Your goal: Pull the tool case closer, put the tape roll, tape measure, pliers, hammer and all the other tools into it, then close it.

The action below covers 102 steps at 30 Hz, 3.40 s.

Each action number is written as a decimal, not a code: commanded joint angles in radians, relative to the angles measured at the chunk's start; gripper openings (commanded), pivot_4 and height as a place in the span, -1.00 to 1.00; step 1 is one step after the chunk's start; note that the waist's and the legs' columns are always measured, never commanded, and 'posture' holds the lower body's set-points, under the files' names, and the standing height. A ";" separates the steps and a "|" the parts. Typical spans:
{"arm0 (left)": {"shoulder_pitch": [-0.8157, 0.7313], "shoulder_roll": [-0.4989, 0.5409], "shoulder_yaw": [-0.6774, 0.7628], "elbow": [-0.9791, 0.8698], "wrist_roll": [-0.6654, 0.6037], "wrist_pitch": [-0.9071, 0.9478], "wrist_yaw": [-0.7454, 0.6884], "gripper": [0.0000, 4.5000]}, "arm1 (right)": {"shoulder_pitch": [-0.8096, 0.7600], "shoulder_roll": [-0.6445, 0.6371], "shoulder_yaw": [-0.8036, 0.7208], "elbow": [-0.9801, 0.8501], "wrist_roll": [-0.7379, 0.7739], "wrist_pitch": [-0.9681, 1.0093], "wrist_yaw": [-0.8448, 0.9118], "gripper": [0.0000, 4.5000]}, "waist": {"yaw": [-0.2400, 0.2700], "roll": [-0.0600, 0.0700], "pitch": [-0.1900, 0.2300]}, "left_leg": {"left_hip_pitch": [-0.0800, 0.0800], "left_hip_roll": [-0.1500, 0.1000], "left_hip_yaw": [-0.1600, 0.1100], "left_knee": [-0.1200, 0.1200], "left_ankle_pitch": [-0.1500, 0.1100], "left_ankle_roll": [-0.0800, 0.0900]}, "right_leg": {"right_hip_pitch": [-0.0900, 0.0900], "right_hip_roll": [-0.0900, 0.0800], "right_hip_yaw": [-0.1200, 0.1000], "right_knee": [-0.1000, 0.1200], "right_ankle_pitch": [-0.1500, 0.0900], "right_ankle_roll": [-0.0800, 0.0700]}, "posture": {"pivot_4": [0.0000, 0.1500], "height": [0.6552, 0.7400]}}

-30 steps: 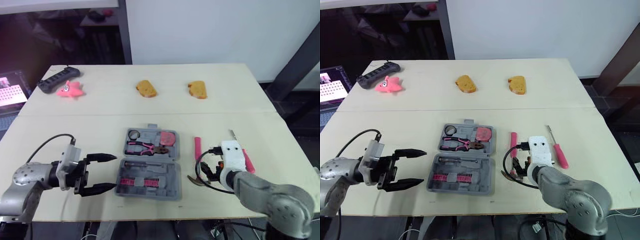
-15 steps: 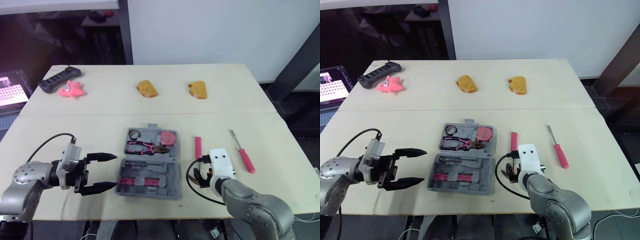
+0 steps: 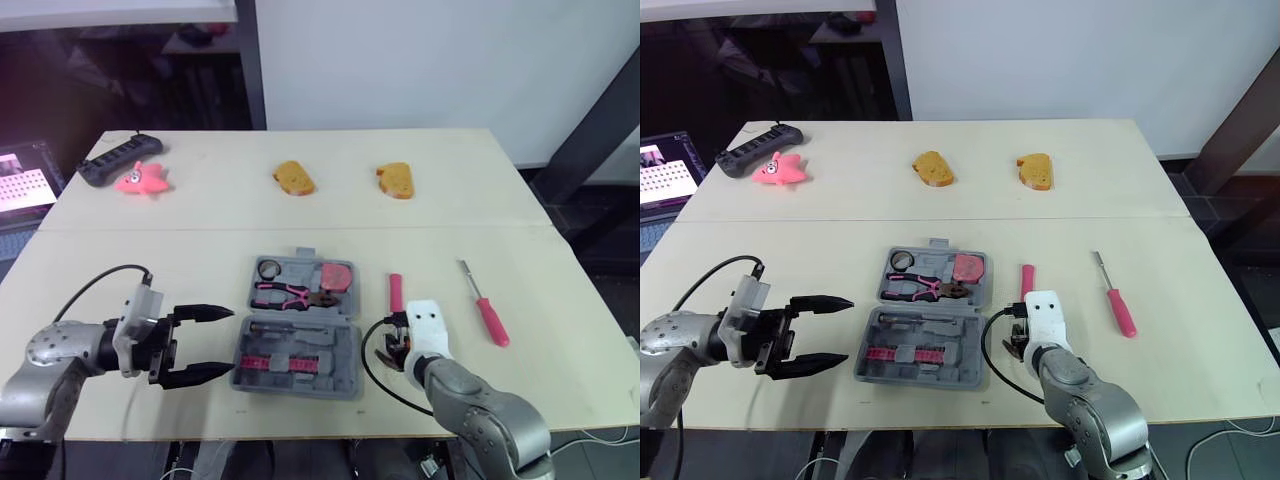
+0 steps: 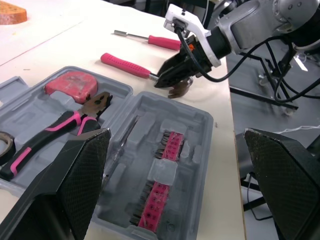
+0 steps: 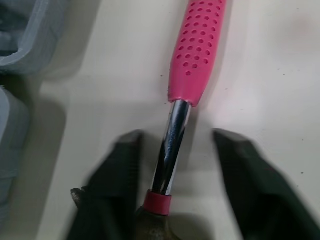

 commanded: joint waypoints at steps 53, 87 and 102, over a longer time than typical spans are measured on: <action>0.091 0.128 0.143 0.075 -0.007 -0.072 -0.169 1.00 | -1.190 -0.277 0.689 0.188 0.178 0.440 0.858 -0.98 | -0.004 0.007 0.004 | -0.015 0.000 -0.003 0.004 0.000 0.000 | -0.015 -0.003 -0.007 0.004 0.002 0.000 | 1.00 1.00; 0.078 0.115 0.114 0.047 -0.013 -0.036 -0.142 1.00 | -1.161 -0.121 0.720 0.397 0.473 0.440 0.475 -0.98 | -0.040 0.007 0.004 | -0.015 0.000 -0.005 0.004 0.000 0.000 | -0.015 -0.002 -0.007 0.007 0.002 0.000 | 1.00 1.00; 0.087 0.115 0.115 0.034 -0.018 -0.026 -0.133 1.00 | -1.163 -0.097 0.705 0.427 0.437 0.440 0.462 -0.29 | -0.056 0.007 0.004 | -0.015 0.000 -0.006 0.005 0.000 0.000 | -0.015 -0.002 -0.007 0.009 0.002 0.000 | 1.00 1.00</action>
